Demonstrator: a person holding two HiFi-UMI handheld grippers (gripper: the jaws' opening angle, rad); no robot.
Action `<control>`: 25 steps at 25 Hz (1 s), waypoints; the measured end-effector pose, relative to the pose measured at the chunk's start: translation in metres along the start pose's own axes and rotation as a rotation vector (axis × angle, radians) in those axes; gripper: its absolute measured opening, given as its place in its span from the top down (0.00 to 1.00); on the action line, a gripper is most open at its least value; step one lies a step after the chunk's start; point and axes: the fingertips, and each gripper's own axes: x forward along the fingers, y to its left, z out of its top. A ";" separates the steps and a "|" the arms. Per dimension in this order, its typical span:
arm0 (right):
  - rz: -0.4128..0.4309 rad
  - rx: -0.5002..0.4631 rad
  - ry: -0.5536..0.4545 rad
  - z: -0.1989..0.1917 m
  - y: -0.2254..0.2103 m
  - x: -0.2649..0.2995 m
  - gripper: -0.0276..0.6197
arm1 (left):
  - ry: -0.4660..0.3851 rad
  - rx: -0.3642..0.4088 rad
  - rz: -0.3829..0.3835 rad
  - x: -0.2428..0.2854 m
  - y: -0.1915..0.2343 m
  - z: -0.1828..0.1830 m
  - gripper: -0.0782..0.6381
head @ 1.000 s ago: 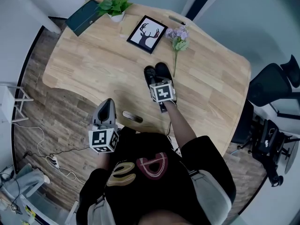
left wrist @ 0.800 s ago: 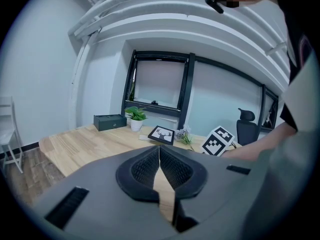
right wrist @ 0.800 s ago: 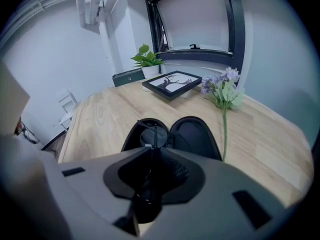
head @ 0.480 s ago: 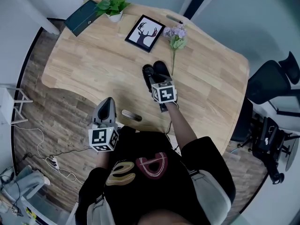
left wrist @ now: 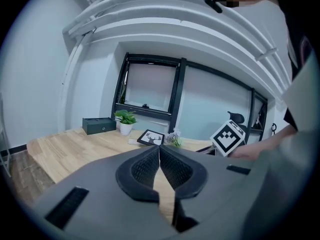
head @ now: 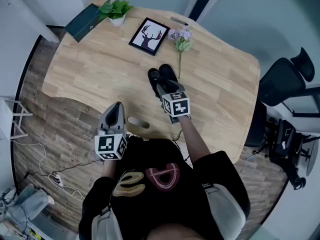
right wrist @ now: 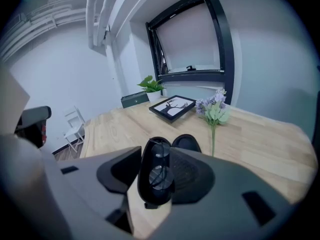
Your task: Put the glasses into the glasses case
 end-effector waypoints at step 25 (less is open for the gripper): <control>-0.127 0.000 -0.273 0.038 0.020 -0.139 0.68 | -0.087 0.034 -0.207 -0.010 -0.047 0.031 0.87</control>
